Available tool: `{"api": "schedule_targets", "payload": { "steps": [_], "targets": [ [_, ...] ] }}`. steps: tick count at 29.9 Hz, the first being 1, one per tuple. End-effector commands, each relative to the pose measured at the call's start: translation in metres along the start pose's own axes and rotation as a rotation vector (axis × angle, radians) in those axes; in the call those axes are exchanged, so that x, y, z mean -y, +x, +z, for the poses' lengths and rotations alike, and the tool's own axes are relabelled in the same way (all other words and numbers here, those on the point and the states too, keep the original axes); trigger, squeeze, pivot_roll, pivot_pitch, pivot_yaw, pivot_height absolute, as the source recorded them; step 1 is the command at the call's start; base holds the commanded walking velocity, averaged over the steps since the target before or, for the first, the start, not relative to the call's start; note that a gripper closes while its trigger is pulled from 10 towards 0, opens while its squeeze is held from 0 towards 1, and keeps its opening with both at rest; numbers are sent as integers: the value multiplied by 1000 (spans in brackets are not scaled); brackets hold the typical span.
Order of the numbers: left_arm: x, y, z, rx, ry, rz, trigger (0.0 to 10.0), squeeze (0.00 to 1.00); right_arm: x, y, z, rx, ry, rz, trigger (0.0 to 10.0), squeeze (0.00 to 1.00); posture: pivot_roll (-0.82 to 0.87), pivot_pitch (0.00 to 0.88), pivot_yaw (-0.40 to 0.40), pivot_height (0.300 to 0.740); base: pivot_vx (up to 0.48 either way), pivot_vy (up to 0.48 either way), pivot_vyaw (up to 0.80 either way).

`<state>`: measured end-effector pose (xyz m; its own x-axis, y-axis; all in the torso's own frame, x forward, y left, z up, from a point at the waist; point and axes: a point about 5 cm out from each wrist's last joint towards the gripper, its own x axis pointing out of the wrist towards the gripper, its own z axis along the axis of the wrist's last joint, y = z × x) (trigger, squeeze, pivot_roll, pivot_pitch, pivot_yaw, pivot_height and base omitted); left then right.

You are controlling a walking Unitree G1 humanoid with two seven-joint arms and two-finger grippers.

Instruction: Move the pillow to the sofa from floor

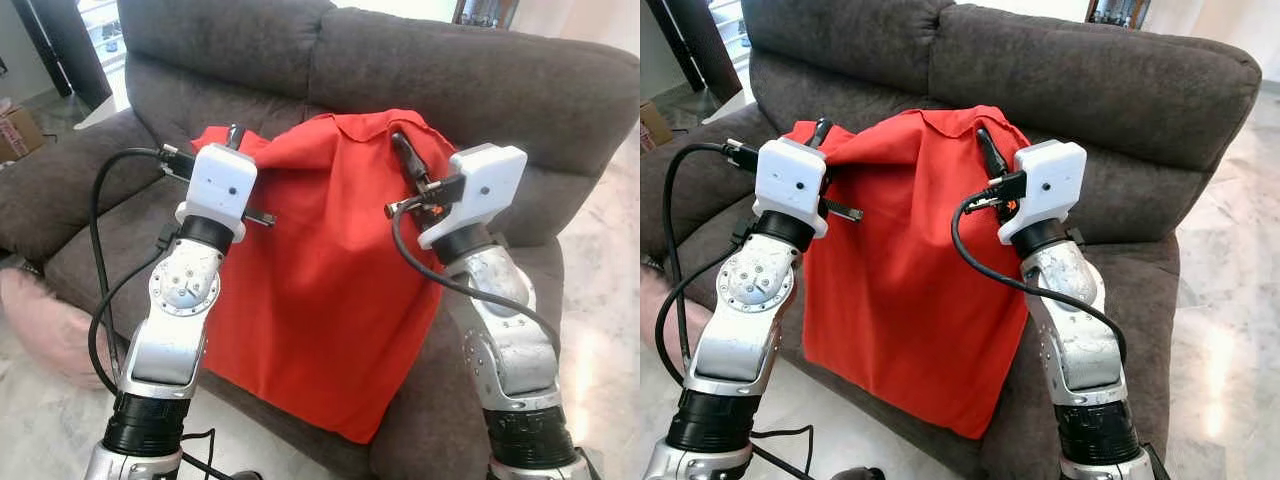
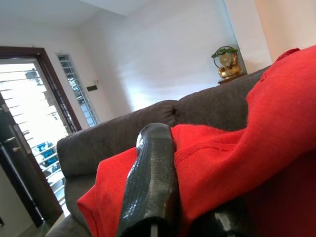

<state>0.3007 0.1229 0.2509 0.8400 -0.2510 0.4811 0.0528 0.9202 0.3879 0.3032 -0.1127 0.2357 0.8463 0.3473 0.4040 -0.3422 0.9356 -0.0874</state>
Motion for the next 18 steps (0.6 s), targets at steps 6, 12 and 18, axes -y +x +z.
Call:
{"api": "schedule_targets", "payload": {
  "steps": [6,12,18],
  "targets": [
    [3,3,14,75,-10,-24,10000,0,-4,3,6,30,-3,15,10000,0,121,66,-27,740,254,0,0],
    [3,4,15,78,-9,-24,10000,0,-4,3,6,31,-2,14,10000,0,122,67,-27,740,280,0,0],
    [3,3,15,80,-10,-27,10000,0,-4,3,6,32,0,14,10000,0,123,67,-26,740,301,0,0]
  ]
}}
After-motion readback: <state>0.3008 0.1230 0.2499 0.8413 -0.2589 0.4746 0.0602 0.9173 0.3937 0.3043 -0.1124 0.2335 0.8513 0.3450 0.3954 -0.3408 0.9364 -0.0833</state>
